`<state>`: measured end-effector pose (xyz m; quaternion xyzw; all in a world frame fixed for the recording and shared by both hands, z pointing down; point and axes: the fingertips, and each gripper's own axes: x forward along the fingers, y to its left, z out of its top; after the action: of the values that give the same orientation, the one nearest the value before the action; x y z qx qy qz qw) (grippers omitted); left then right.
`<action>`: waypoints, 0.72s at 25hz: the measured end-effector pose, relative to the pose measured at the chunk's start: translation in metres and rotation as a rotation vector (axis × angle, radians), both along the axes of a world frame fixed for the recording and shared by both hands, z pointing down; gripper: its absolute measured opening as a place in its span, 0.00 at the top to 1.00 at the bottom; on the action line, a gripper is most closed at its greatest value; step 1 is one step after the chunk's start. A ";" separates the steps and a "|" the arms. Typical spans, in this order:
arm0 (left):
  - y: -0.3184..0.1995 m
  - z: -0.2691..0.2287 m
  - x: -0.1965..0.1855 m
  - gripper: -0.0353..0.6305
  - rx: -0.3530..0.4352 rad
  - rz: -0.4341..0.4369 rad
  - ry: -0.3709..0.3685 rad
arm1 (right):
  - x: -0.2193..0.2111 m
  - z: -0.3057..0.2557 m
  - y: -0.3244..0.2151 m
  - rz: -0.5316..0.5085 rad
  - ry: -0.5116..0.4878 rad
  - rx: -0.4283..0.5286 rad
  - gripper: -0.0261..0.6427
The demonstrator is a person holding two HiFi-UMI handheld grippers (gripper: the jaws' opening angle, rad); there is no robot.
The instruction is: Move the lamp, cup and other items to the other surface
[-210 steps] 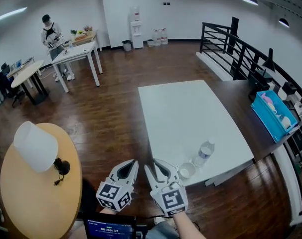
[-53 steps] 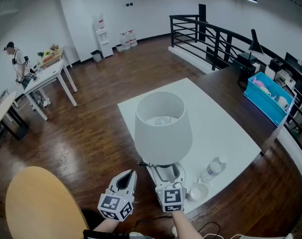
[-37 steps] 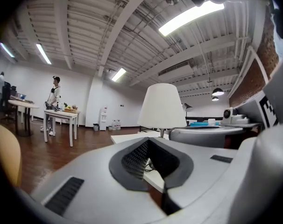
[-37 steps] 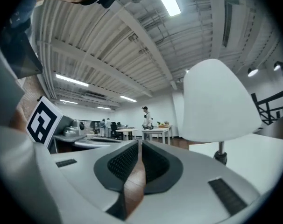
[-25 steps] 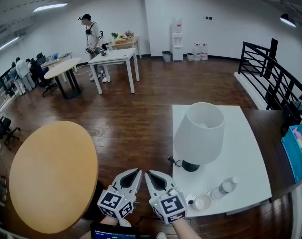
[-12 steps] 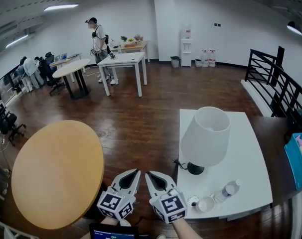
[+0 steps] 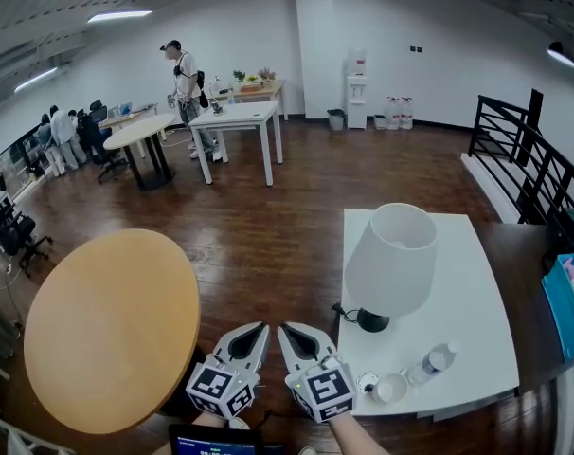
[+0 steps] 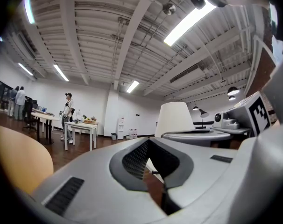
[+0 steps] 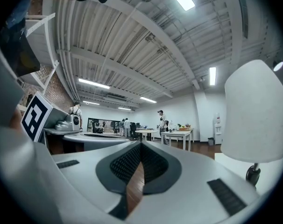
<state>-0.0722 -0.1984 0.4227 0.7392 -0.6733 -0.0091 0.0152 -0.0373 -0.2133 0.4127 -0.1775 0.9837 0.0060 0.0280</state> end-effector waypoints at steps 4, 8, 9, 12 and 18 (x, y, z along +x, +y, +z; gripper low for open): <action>-0.001 0.000 0.002 0.93 -0.015 0.001 -0.003 | 0.002 0.000 -0.001 -0.001 0.004 0.005 0.96; -0.004 0.000 0.002 0.93 -0.001 0.006 0.000 | 0.002 -0.004 -0.002 0.002 0.016 0.000 0.96; -0.005 -0.002 0.003 0.93 -0.002 0.006 -0.002 | 0.002 -0.006 -0.002 -0.002 0.022 -0.004 0.96; -0.005 -0.005 0.002 0.93 0.000 0.004 -0.001 | 0.002 -0.007 -0.006 0.011 -0.001 0.011 0.96; -0.005 -0.003 0.003 0.93 -0.003 0.006 -0.001 | 0.002 -0.005 -0.007 0.016 -0.003 0.014 0.96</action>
<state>-0.0696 -0.2038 0.4198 0.7411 -0.6712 -0.0079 0.0160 -0.0350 -0.2203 0.4079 -0.1852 0.9821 0.0127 0.0304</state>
